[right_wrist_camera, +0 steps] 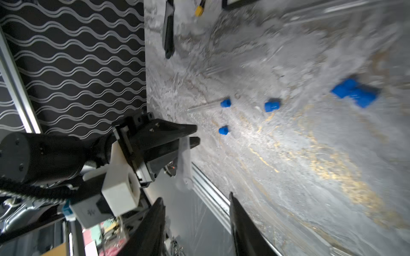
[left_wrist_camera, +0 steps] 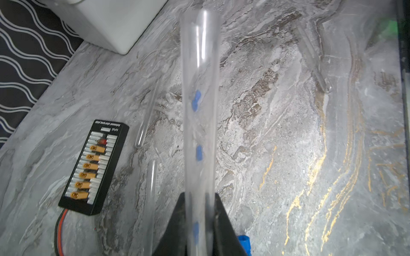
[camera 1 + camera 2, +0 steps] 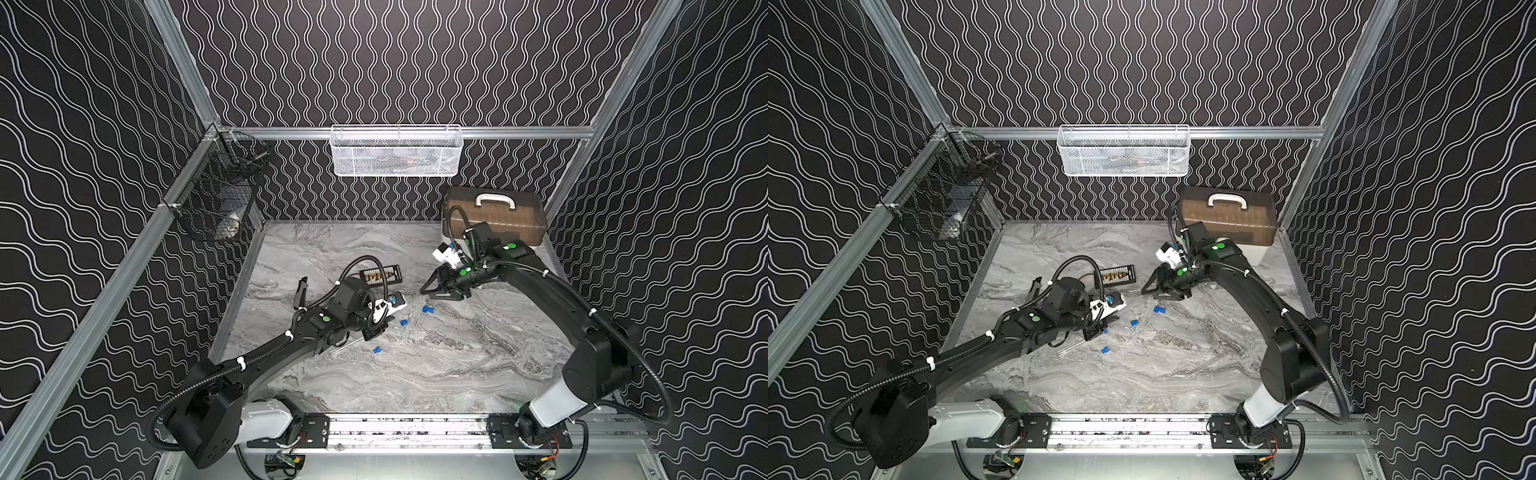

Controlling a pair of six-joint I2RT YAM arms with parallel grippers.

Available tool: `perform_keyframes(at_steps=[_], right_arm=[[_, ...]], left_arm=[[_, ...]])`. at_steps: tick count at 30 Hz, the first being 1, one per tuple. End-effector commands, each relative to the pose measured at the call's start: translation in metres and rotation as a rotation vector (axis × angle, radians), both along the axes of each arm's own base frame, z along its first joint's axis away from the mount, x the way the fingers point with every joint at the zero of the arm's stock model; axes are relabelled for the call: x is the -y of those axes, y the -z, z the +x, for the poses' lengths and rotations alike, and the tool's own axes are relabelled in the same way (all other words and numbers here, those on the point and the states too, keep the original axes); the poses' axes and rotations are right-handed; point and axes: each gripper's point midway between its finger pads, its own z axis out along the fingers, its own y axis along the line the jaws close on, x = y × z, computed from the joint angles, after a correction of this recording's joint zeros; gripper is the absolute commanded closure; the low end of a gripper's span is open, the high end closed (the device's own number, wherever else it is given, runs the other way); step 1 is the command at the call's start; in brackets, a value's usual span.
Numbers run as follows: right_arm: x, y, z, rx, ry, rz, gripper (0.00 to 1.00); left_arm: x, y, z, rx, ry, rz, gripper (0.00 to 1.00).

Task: Insert stoppers into test tubes
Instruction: Pick up the test tube at the center of the board, then pick up the stopper from the center of the board.

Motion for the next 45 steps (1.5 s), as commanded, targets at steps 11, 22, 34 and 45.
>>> perform_keyframes(at_steps=[11, 22, 34, 45], right_arm=[[0.001, 0.036, 0.005, 0.559, -0.305, -0.265, 0.53], [-0.031, 0.116, 0.005, 0.961, -1.012, -0.336, 0.55], [-0.067, 0.134, -0.02, 0.973, -1.167, -0.252, 0.56], [-0.113, 0.155, -0.068, 1.007, -1.284, -0.122, 0.53]], left_arm=[[-0.103, -0.019, 0.049, -0.093, -0.683, -0.223, 1.0], [-0.125, -0.018, 0.046, -0.102, -0.728, -0.201, 1.0], [-0.134, -0.015, 0.04, -0.07, -0.727, -0.162, 1.0], [-0.149, -0.02, 0.041, -0.054, -0.809, -0.186, 1.0]])
